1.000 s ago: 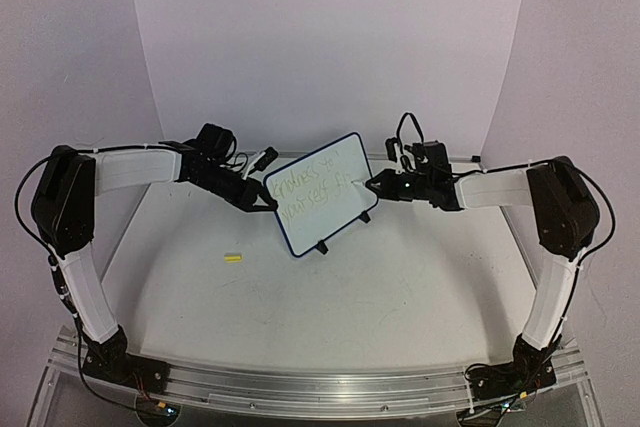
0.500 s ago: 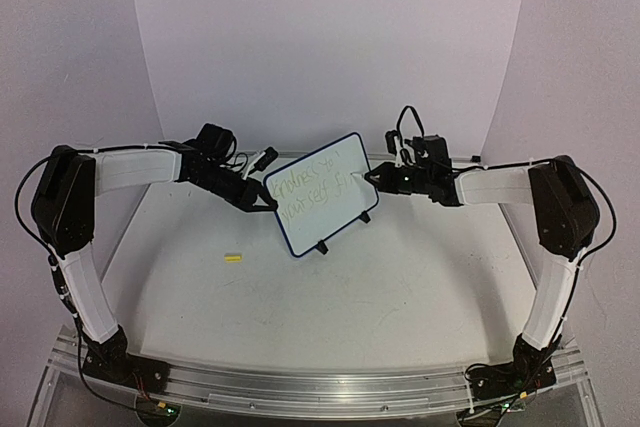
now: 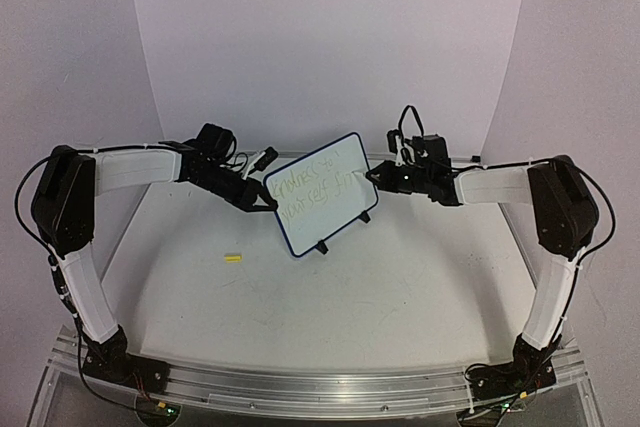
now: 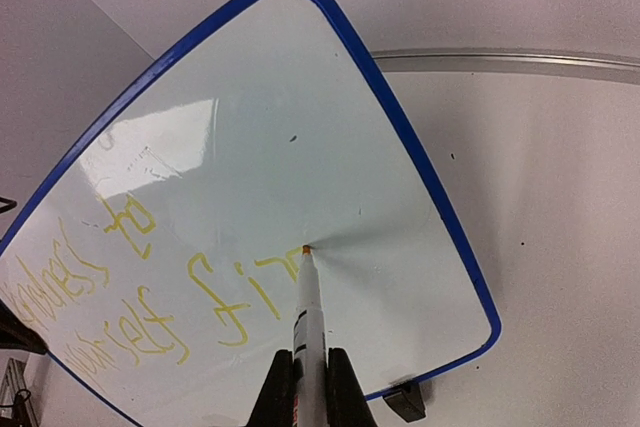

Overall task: Write a sentence on the whiteboard
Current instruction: Write on the whiteboard with the whiteboard marker without the cap.

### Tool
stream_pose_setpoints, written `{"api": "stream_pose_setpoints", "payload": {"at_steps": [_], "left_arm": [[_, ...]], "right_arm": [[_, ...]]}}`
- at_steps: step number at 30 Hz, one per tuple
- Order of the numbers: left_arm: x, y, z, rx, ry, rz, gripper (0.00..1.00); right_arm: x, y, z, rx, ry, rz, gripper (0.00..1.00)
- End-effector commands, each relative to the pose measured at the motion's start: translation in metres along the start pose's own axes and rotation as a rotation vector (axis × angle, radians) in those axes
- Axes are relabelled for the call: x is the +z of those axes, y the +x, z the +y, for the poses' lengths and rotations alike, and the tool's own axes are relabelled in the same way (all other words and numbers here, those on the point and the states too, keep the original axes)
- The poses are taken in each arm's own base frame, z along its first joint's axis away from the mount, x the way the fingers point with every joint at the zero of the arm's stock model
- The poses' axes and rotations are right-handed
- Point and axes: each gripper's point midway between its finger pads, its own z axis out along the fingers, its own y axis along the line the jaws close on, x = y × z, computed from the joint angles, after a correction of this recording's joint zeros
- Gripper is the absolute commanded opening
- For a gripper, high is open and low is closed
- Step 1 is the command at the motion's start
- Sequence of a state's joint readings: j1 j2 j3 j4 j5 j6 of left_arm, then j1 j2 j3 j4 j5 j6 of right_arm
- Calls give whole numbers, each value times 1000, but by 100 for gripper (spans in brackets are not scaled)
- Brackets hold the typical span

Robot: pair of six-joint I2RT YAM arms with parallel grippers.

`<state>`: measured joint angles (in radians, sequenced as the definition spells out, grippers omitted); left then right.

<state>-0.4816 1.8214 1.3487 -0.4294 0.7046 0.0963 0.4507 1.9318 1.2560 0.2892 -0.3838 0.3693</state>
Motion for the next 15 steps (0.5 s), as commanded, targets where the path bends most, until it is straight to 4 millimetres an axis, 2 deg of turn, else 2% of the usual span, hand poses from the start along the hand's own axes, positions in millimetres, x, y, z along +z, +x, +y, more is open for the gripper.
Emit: {"api": "stream_pose_setpoints", "payload": {"at_steps": [1, 11, 15], "left_arm": [[0, -9, 1, 26, -20, -8, 0], [-1, -9, 1, 27, -20, -8, 0], [0, -9, 1, 25, -18, -8, 0]], "right_arm": [[4, -17, 5, -4, -3, -48, 0], [-24, -33, 14, -28, 6, -107, 0], [-25, -32, 10, -34, 28, -111, 0]]}}
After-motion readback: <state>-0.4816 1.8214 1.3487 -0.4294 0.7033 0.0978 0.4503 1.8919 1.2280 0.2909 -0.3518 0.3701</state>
